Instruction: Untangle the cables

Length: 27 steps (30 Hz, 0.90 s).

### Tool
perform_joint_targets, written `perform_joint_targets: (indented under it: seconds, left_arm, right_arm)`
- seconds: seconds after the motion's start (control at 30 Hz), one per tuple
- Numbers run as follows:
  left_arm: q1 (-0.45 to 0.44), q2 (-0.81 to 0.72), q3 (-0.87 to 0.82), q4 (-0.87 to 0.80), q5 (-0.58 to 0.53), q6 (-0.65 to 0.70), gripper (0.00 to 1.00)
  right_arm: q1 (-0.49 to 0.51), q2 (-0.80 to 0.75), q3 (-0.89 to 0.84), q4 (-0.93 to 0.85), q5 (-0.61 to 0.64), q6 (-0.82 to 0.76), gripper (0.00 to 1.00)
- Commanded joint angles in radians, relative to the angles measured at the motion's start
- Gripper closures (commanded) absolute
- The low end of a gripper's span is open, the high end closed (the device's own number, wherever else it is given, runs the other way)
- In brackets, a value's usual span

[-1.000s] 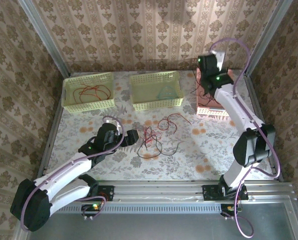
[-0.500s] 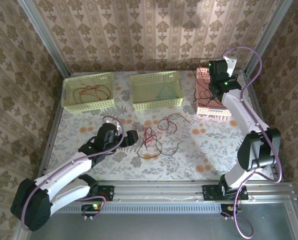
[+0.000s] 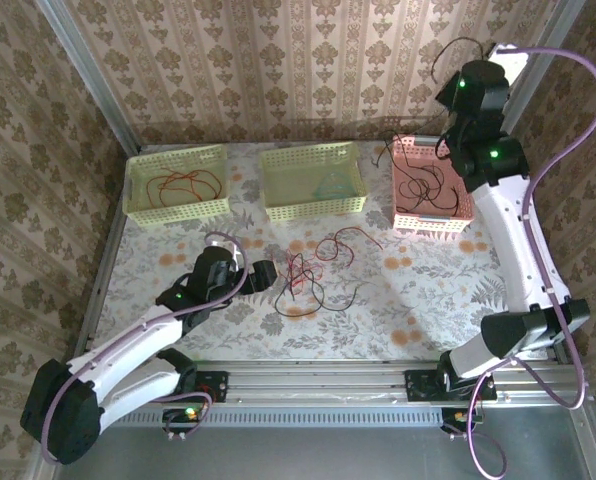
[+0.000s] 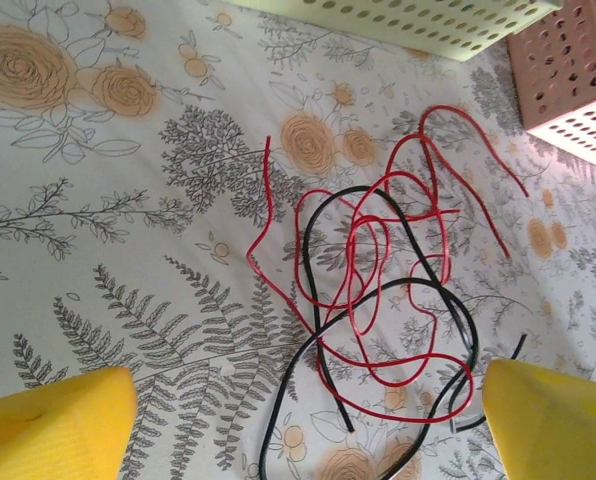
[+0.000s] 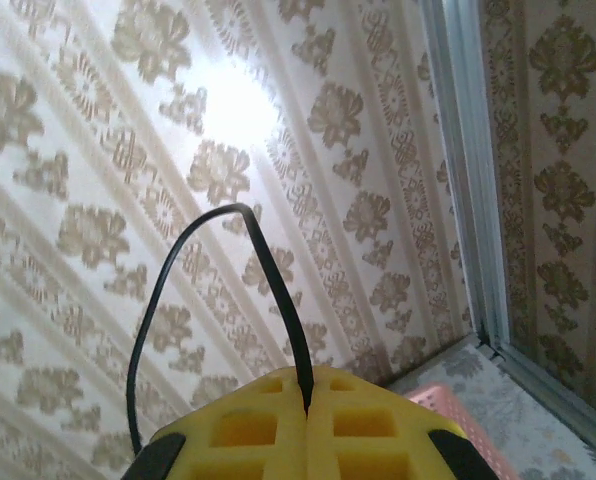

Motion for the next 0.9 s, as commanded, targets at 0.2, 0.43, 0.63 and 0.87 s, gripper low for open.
perform_joint_targets:
  seconds: [0.2, 0.43, 0.63, 0.87]
  left_arm:
    - [0.009, -0.062, 0.016, -0.065, 0.004, -0.004, 0.09]
    - [0.009, -0.045, 0.012, -0.038, 0.01, -0.016, 0.09]
    - [0.009, -0.012, 0.014, -0.018, 0.026, -0.023, 0.1]
    - [0.009, -0.005, 0.025, -0.027, 0.02, -0.012, 0.09]
  right_arm:
    - [-0.138, 0.128, 0.078, -0.177, 0.0, 0.158, 1.0]
    - [-0.173, 0.181, 0.052, -0.203, -0.001, 0.113, 1.0]
    - [-0.173, 0.123, -0.234, -0.085, -0.041, 0.081, 1.0]
    - [-0.147, 0.161, -0.351, -0.058, -0.046, 0.004, 1.0]
